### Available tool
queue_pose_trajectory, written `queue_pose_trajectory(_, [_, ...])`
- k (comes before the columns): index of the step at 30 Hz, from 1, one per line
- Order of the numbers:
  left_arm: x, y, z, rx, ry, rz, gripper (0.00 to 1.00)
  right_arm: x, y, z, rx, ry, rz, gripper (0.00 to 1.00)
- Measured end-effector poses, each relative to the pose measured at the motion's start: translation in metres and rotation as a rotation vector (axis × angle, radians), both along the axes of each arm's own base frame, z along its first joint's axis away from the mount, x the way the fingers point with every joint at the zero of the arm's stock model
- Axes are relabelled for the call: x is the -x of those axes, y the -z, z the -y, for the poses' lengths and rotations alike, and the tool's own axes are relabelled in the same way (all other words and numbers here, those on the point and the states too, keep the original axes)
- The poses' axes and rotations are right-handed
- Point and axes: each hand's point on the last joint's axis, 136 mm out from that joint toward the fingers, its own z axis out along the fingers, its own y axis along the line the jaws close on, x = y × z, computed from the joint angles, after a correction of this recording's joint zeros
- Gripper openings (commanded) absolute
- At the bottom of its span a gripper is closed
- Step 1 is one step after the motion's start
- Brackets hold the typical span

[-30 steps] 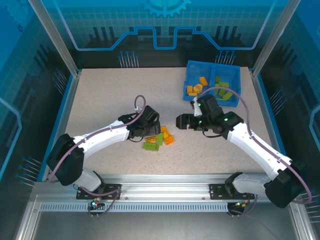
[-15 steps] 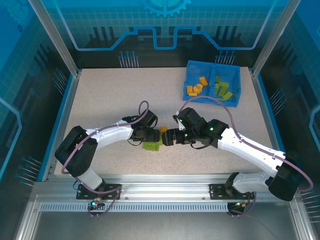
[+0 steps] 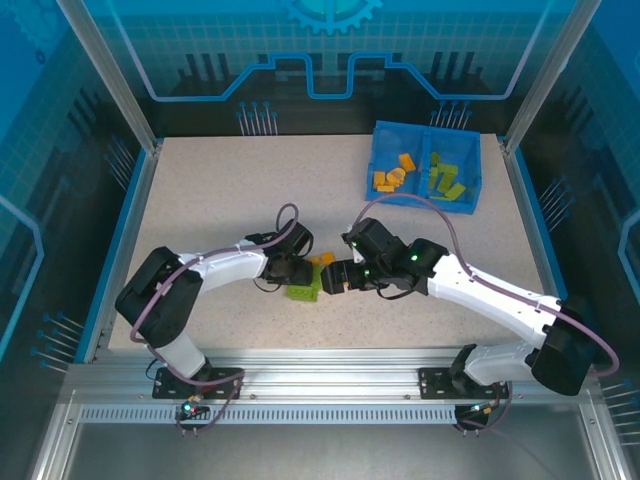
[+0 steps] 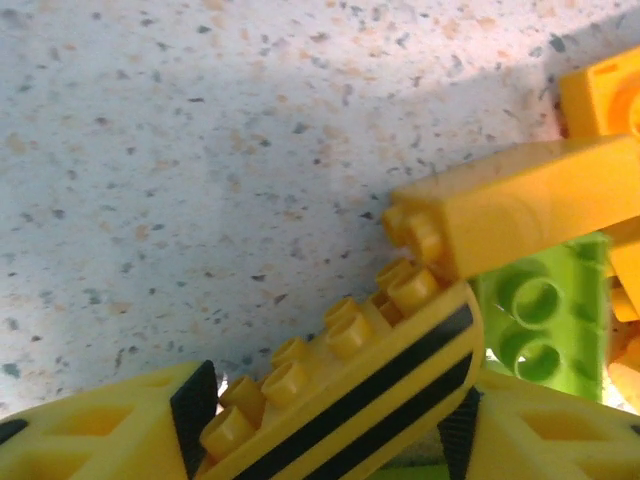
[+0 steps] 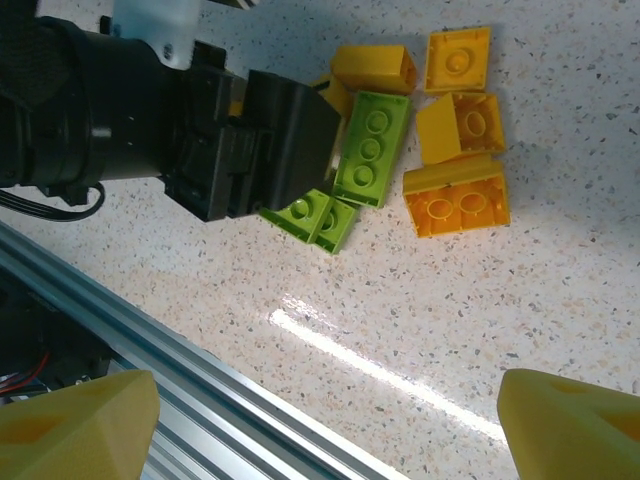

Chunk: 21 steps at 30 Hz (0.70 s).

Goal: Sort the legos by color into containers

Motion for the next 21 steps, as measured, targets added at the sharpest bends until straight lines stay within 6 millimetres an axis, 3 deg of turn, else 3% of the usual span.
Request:
queue_pose_trajectory(3, [-0.001,-0.006,-0.009,-0.006,-0.057,0.030,0.61,0.001,0.002,-0.003,0.008,-0.007,-0.005,0.89])
queue_pose_trajectory(7, [-0.004,-0.019,-0.014,0.014,-0.103,0.081,0.76,0.002,0.003,-0.004,0.010,-0.012,-0.006,0.89])
queue_pose_trajectory(12, [-0.008,-0.032,-0.014,0.025,-0.091,0.124,0.78,0.001,0.003,-0.004,0.014,-0.009,-0.003,0.89])
queue_pose_trajectory(21, [-0.017,-0.008,-0.015,-0.098,0.030,0.075,0.85,-0.001,0.003,-0.003,0.020,-0.003,0.005,0.89])
